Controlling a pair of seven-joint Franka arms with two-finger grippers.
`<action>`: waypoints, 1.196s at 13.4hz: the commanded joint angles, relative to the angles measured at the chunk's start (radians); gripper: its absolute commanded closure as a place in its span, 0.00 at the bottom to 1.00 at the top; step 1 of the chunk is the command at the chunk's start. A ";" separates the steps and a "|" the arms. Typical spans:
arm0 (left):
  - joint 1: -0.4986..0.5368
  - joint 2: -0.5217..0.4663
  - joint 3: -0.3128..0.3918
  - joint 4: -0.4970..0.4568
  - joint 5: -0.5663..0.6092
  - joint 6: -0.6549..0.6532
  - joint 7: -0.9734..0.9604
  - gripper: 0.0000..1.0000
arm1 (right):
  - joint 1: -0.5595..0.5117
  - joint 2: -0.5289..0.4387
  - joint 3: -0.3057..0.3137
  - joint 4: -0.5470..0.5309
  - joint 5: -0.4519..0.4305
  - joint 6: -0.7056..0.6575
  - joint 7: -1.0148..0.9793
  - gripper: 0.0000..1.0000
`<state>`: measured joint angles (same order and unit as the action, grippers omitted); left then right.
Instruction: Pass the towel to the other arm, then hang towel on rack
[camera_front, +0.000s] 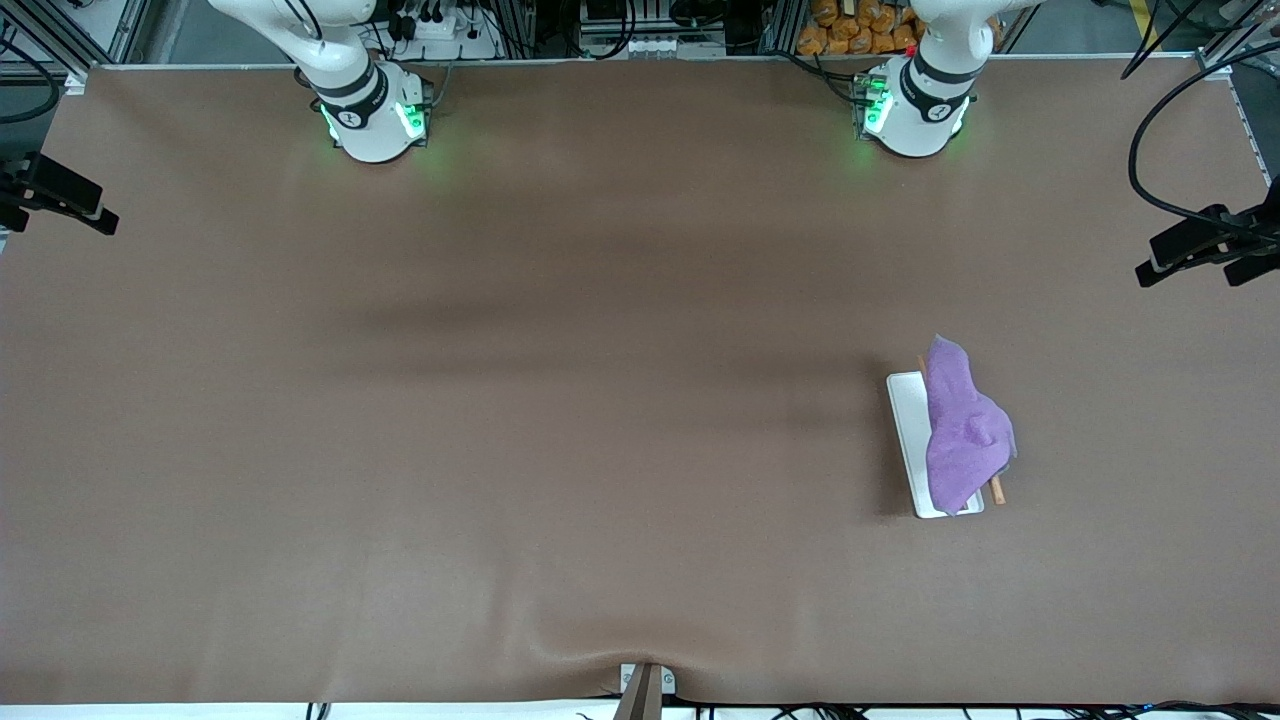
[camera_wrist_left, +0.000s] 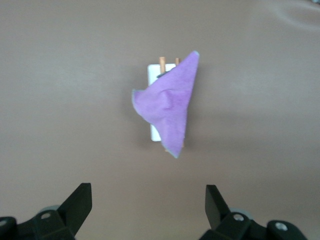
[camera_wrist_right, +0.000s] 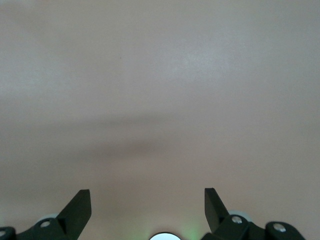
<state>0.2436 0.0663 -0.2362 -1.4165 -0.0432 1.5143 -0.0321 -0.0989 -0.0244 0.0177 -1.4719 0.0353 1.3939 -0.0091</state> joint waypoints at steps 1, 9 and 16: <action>-0.081 -0.048 0.023 -0.016 0.093 -0.008 -0.012 0.00 | -0.024 -0.009 0.016 0.004 0.014 -0.007 0.011 0.00; -0.242 -0.178 0.133 -0.169 0.106 -0.016 -0.063 0.00 | -0.024 -0.009 0.016 0.004 0.009 -0.009 0.011 0.00; -0.248 -0.187 0.144 -0.170 0.106 -0.029 -0.057 0.00 | -0.024 -0.009 0.016 0.004 0.009 -0.009 0.011 0.00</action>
<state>0.0114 -0.0972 -0.1088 -1.5676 0.0523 1.4903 -0.0834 -0.0990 -0.0244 0.0179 -1.4718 0.0353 1.3938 -0.0091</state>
